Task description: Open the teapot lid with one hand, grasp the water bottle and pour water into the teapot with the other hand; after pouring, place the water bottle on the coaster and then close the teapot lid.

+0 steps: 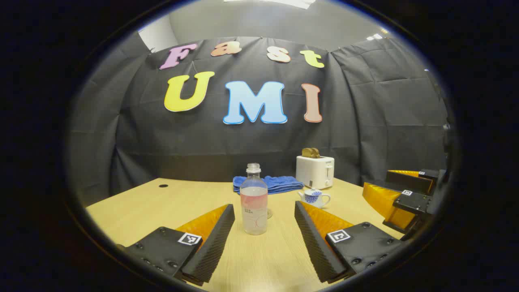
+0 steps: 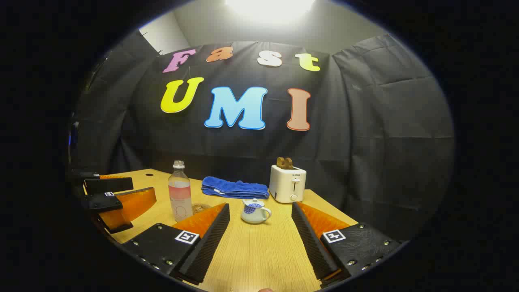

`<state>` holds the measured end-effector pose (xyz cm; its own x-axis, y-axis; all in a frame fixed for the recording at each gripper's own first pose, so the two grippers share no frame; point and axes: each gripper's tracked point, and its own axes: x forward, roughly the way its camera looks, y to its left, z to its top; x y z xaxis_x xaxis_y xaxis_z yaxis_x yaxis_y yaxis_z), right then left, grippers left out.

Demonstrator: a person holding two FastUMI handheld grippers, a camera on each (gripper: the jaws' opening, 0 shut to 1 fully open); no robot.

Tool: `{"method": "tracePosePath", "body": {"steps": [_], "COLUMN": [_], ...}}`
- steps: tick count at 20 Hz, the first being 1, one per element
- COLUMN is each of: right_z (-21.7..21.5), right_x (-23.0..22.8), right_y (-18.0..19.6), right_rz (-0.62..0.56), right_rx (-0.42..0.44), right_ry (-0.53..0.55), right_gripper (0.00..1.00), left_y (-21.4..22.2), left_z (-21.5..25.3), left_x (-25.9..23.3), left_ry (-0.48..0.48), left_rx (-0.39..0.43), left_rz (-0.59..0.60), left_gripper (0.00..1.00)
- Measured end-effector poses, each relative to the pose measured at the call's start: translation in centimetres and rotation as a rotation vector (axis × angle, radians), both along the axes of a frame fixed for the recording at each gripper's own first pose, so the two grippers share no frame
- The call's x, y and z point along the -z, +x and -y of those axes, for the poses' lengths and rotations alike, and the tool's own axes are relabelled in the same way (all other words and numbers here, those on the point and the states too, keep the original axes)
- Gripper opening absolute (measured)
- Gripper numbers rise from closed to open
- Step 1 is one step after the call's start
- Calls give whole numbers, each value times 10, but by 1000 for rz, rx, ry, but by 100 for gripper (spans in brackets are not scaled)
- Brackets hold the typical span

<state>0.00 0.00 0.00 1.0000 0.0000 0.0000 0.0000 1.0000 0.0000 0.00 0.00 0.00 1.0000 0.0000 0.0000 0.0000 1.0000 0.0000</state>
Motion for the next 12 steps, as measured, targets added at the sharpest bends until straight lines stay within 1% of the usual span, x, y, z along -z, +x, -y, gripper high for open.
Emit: {"method": "tracePosePath", "body": {"steps": [3,8,12], "right_z": [-4,-6,-13], "right_x": [-1,-10,-15], "right_y": [8,25,41], "right_rz": [-11,-6,-9], "right_rx": [-15,-14,-29], "right_ry": [5,-3,39], "right_gripper": [95,95,95], "left_y": [5,19,39], "left_z": [0,-2,-7], "left_x": [4,9,15], "left_ry": [1,0,5], "left_rx": [3,6,6], "left_rz": [-14,-37,-56], "left_gripper": [100,100,100]}}
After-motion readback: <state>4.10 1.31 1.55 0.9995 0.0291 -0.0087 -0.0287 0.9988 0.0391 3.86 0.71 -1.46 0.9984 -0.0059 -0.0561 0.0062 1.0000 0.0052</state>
